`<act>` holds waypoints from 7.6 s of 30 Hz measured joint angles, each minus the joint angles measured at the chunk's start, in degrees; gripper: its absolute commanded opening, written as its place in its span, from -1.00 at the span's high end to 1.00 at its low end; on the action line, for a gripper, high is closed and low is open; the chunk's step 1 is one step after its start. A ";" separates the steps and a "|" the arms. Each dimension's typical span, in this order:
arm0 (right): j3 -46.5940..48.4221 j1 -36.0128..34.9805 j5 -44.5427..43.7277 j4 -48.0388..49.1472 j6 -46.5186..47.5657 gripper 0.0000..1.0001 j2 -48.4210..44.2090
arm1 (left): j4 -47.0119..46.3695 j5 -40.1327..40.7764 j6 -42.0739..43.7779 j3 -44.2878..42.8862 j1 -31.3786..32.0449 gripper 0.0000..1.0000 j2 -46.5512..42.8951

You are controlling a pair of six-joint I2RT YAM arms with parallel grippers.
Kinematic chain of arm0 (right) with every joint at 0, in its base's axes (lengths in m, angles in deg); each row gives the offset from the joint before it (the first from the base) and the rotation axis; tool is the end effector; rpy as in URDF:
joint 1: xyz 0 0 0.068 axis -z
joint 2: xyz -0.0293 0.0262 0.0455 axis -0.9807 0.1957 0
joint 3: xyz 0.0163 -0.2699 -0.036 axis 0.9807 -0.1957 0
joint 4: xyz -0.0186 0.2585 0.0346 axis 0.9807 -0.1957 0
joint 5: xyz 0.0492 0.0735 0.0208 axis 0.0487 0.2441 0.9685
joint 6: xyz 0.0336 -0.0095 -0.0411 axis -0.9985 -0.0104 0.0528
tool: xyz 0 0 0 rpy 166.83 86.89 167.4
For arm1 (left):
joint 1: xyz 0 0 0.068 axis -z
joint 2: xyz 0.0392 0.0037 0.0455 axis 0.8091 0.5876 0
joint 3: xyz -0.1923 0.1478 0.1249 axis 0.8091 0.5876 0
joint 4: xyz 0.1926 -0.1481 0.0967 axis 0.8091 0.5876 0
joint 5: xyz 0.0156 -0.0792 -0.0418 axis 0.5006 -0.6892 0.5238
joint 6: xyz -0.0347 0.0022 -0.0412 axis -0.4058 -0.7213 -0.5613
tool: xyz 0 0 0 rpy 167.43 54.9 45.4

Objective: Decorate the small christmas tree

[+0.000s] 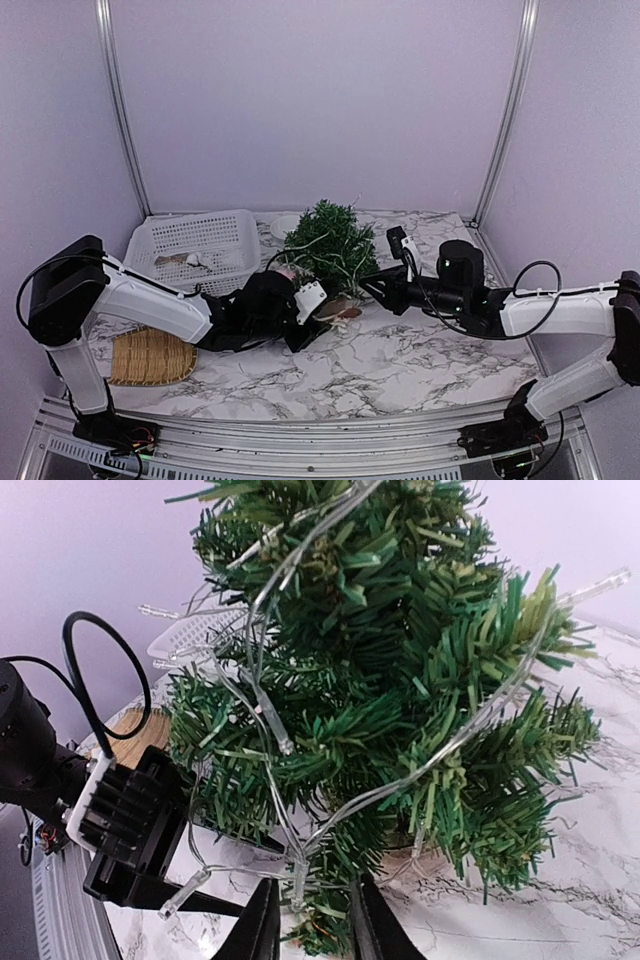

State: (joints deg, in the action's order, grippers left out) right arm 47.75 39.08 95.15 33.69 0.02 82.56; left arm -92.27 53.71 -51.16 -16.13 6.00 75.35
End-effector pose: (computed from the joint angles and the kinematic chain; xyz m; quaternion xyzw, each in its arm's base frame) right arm 0.2083 0.1864 0.2250 -0.2587 0.7489 0.3806 0.4768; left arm 0.1943 -0.3304 0.1726 0.4548 0.7117 -0.2004 0.4965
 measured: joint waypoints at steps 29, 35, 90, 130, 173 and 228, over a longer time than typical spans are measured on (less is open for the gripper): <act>-5.42 18.36 6.43 9.62 -10.95 0.53 7.76 | -13.77 -1.81 -22.29 18.29 -8.15 0.31 -15.72; -4.50 18.38 9.18 15.63 -13.73 0.53 18.62 | -18.25 0.20 -27.36 19.28 -9.07 0.37 -11.54; 6.91 10.56 20.90 46.62 -30.38 0.63 46.29 | -35.39 5.05 -40.28 25.68 -9.73 0.34 -3.02; 0.79 -1.86 11.10 59.41 -36.20 0.67 47.06 | -25.88 5.20 -39.87 29.73 -17.35 0.14 -20.11; -16.50 -6.43 -0.46 52.41 -25.09 0.53 23.61 | 50.69 -9.01 -28.33 -17.57 -44.24 -0.24 -3.13; -4.35 -9.03 4.52 8.13 4.66 0.12 -8.57 | 44.83 -26.53 -21.40 -8.46 -20.06 0.25 -38.10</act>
State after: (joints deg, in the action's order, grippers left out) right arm 43.41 30.05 99.68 41.82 4.67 73.99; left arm -47.44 27.18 -72.55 -24.59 -14.07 37.26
